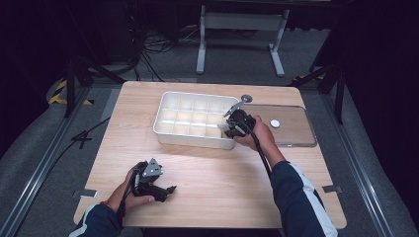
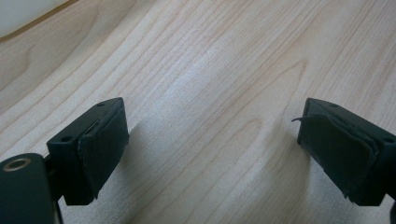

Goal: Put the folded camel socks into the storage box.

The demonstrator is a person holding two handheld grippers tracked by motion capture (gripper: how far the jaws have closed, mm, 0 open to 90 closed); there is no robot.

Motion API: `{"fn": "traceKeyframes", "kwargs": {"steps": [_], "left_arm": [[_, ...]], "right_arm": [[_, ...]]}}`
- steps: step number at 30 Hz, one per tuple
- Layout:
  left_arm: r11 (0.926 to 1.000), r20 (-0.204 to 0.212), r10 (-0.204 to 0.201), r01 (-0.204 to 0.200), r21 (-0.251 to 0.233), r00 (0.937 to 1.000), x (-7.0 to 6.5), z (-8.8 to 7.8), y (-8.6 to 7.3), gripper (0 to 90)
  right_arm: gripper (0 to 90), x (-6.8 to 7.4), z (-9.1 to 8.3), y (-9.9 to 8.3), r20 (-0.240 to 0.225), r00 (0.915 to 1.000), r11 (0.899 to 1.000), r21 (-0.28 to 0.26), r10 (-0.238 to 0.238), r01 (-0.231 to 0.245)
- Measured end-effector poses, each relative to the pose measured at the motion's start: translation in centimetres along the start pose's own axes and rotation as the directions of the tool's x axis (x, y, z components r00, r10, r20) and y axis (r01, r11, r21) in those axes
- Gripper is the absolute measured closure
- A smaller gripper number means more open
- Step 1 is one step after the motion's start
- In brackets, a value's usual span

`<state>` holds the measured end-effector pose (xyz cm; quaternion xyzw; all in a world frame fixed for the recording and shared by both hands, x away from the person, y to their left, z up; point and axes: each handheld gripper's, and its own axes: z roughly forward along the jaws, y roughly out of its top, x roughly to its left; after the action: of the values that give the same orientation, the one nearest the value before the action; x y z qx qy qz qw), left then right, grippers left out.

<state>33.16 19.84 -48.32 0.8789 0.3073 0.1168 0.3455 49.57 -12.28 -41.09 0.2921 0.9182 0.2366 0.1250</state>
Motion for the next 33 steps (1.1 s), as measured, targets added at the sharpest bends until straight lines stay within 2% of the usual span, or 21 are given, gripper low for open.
{"fn": "traceKeyframes", "kwargs": {"steps": [4, 5, 10, 16, 20, 33], "left_arm": [[1.0000, 0.003, -0.004, 0.004, 0.000, 1.0000, 0.0, 0.0, 0.0, 8.9], [1.0000, 0.002, -0.003, 0.003, -0.001, 1.0000, 0.0, 0.0, 0.0, 8.9], [1.0000, 0.006, -0.005, 0.005, 0.001, 1.0000, 0.0, 0.0, 0.0, 8.9], [1.0000, 0.004, -0.004, 0.004, 0.002, 1.0000, 0.0, 0.0, 0.0, 8.9], [1.0000, 0.002, -0.001, 0.001, 0.002, 1.0000, 0.0, 0.0, 0.0, 8.9], [1.0000, 0.004, -0.005, 0.005, 0.001, 1.0000, 0.0, 0.0, 0.0, 8.8]], "right_arm": [[75.5, 0.1, 0.3, 0.0, -0.003, 0.9999, 1.000, 0.025, -0.013, 0.013], [75.8, 0.1, 0.4, 0.1, 0.000, 0.9995, 0.999, 0.037, -0.030, 0.030], [76.1, -0.2, 0.6, 0.5, -0.013, 0.9998, 0.997, 0.077, -0.015, 0.016], [76.2, 0.2, 1.2, 1.0, 0.018, 0.9990, 0.992, 0.123, -0.040, 0.038], [76.3, 0.3, 1.7, 1.1, 0.019, 0.9987, 0.989, 0.144, -0.048, 0.045], [76.4, 0.0, 1.9, 1.1, -0.008, 0.9995, 0.989, 0.146, -0.031, 0.032]]}}
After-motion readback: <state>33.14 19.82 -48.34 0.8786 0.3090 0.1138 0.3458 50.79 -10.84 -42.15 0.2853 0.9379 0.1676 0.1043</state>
